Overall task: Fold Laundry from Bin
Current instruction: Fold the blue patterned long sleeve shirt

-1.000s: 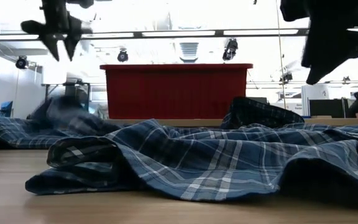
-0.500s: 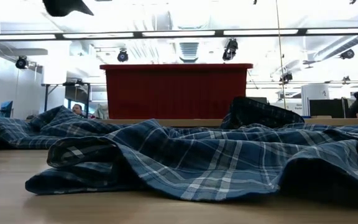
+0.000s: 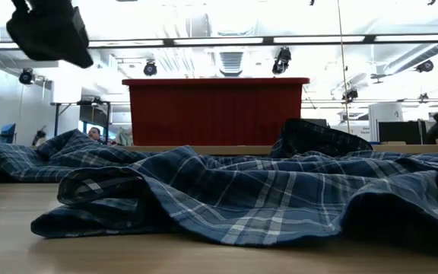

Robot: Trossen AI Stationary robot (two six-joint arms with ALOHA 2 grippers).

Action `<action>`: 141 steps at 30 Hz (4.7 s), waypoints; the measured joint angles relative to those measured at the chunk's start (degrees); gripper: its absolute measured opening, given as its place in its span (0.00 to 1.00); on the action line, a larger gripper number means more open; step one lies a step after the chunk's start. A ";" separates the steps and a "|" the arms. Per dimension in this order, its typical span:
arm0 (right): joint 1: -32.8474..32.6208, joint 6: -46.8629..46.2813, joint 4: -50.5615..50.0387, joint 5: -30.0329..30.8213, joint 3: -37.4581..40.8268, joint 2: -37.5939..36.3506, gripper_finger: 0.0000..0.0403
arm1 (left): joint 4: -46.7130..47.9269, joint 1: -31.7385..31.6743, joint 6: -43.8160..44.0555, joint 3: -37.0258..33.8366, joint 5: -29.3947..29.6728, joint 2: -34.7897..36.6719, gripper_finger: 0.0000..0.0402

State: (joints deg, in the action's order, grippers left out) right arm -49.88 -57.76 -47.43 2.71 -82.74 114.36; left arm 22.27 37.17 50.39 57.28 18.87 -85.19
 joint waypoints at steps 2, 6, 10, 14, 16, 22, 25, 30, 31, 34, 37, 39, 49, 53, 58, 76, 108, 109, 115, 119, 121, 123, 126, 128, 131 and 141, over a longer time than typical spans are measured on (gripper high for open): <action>0.23 -0.20 -0.70 0.35 -0.67 0.86 0.41 | -0.32 0.43 -1.41 2.81 0.02 -3.00 0.58; 0.79 0.31 -1.27 0.50 -0.69 0.21 0.17 | 0.20 0.94 -6.10 8.61 -0.01 -8.69 0.58; 2.49 2.04 -7.70 1.64 -0.35 -3.77 0.04 | 0.11 0.23 -12.79 15.30 -0.05 -13.63 0.58; 5.81 2.95 -16.02 7.91 -0.41 -12.96 0.03 | 0.04 -2.94 -20.25 22.73 0.01 -18.51 0.58; 8.19 3.33 -17.89 13.62 -0.41 -18.55 0.03 | -0.01 -5.26 -22.96 26.15 0.04 -20.63 0.58; 15.03 5.55 -23.82 31.33 -0.50 -35.97 0.03 | 1.51 -11.76 -28.12 32.60 -3.68 -26.45 0.58; 18.97 7.92 -27.52 37.68 -0.50 -42.83 0.03 | 1.49 -13.31 -29.99 33.41 -8.25 -29.13 0.58; 28.18 17.24 -28.33 44.18 -0.50 -50.86 0.02 | 0.64 -13.40 -28.97 33.99 -8.88 -33.27 0.58; 30.40 19.68 -28.31 44.60 -0.47 -51.71 0.02 | 0.64 -13.53 -27.71 33.99 -8.55 -34.01 0.58; 37.77 27.27 -28.03 45.37 0.10 -53.08 0.02 | -0.72 -13.86 -25.30 33.99 -7.90 -35.97 0.58; 45.56 34.40 -25.61 44.05 2.28 -53.21 0.02 | -3.97 -13.81 -23.31 34.03 -8.21 -38.01 0.58; 50.30 38.05 -21.27 39.14 5.05 -52.86 0.03 | -5.02 -13.73 -21.15 34.03 -9.18 -39.56 0.58; 53.61 31.78 -8.26 2.14 20.74 -48.20 0.34 | 17.00 -12.97 -6.90 34.35 -6.11 -41.68 0.58; 37.91 21.25 -2.28 1.40 25.56 -49.33 0.45 | 26.96 -9.12 -4.72 34.03 -4.79 -40.54 0.58; 17.29 6.87 11.96 8.71 28.34 -45.82 0.47 | 28.26 -3.35 -0.41 33.94 -4.91 -40.34 0.58; -2.39 -24.21 -7.38 -4.83 4.75 -8.11 0.34 | 36.13 7.51 12.71 33.64 -8.21 -40.36 0.58; -8.84 -45.99 -12.22 -14.25 -1.27 -9.99 0.29 | 25.71 8.57 26.59 15.60 -12.22 -30.55 0.58; -9.70 -47.84 -12.25 -11.56 -1.97 -11.22 0.29 | 25.58 8.41 26.46 16.07 -11.75 -30.60 0.58; -7.49 -43.54 -9.87 10.32 -3.61 -14.30 0.26 | 25.14 6.55 24.07 18.28 -10.71 -30.82 0.58; -3.18 -35.07 -8.45 6.48 -1.80 -8.37 0.25 | 25.74 5.99 23.47 18.75 -10.40 -30.86 0.58; -2.48 -34.28 -7.28 1.39 -1.44 -5.13 0.25 | 25.86 6.01 23.57 18.61 -10.55 -30.86 0.58; -3.08 -35.55 -7.04 -6.67 -1.43 -2.30 0.25 | 25.81 5.95 24.25 18.32 -10.97 -30.82 0.58; -6.92 -38.51 -7.03 -16.93 -1.49 0.16 0.25 | 25.75 6.27 25.31 17.97 -10.86 -30.81 0.58; -9.31 -40.65 -5.97 -22.22 -1.99 -0.08 0.25 | 25.74 6.31 25.37 17.88 -10.83 -30.81 0.58; -11.23 -45.72 -5.94 -22.33 -2.90 -3.16 0.24 | 25.80 6.32 25.59 17.81 -10.58 -30.81 0.58; -8.05 -40.14 -6.07 14.66 -3.98 -15.61 0.18 | 32.49 6.45 19.09 24.39 -14.44 -26.31 0.58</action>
State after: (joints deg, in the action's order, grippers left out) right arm -57.93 -97.90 -53.49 17.37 -86.72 98.75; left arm 54.76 43.62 69.48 81.67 4.43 -111.50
